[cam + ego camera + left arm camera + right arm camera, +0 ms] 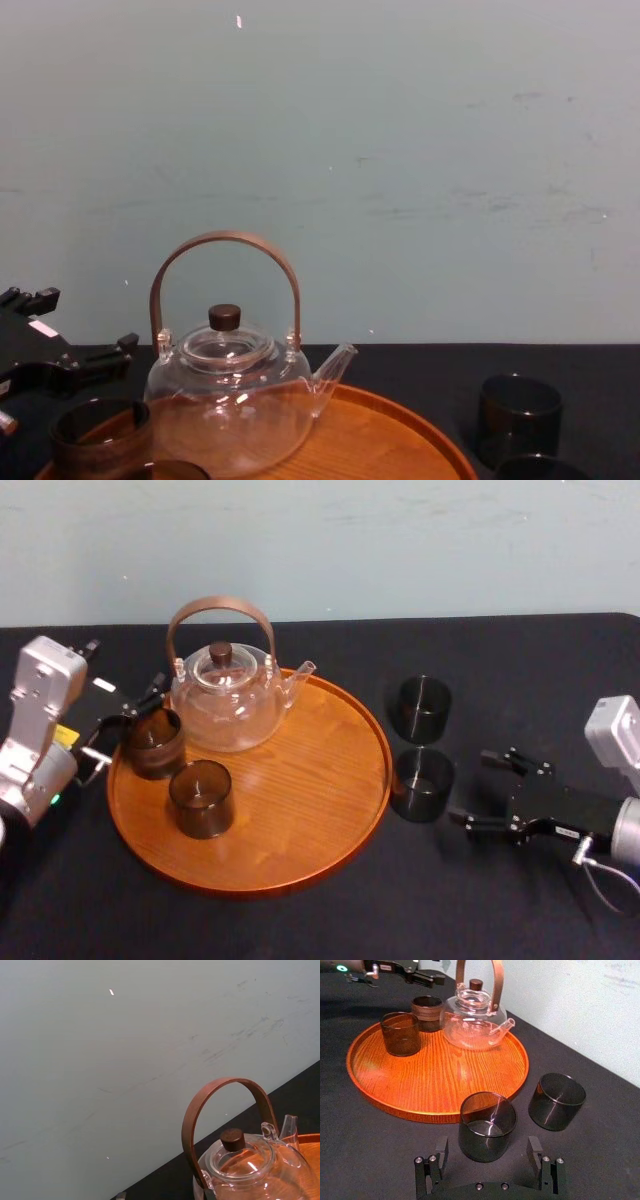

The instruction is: Pick up the glass from the table and place it on the tray.

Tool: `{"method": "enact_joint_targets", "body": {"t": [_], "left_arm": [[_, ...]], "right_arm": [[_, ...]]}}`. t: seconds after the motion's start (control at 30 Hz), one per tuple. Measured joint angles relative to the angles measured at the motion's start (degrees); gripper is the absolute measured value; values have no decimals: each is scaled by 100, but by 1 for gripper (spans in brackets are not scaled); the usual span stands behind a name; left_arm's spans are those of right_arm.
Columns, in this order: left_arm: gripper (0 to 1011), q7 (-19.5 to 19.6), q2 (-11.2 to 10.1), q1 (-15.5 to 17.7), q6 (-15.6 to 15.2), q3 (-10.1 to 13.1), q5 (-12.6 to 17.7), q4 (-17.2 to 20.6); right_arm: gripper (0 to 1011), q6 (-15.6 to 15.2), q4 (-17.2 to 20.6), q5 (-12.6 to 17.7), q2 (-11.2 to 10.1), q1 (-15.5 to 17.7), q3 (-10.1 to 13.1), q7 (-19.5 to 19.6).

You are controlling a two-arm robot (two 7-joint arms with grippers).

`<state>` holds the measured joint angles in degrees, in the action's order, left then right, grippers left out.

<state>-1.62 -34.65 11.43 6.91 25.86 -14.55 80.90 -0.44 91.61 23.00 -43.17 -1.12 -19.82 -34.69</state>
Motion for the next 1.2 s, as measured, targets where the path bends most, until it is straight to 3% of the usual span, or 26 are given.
{"method": "enact_joint_targets", "body": {"t": [0.37, 0.77, 1.2], "left_arm": [[1001, 0, 0, 0, 0, 0, 0, 0], [1001, 0, 0, 0, 0, 0, 0, 0], [1001, 0, 0, 0, 0, 0, 0, 0]], "right_arm": [[1002, -598, -169, 37, 241, -297, -173, 104], [1002, -1171, -236, 59, 223, -622, -421, 37], [1003, -1336, -453, -4, 332, -997, -683, -6]]}}
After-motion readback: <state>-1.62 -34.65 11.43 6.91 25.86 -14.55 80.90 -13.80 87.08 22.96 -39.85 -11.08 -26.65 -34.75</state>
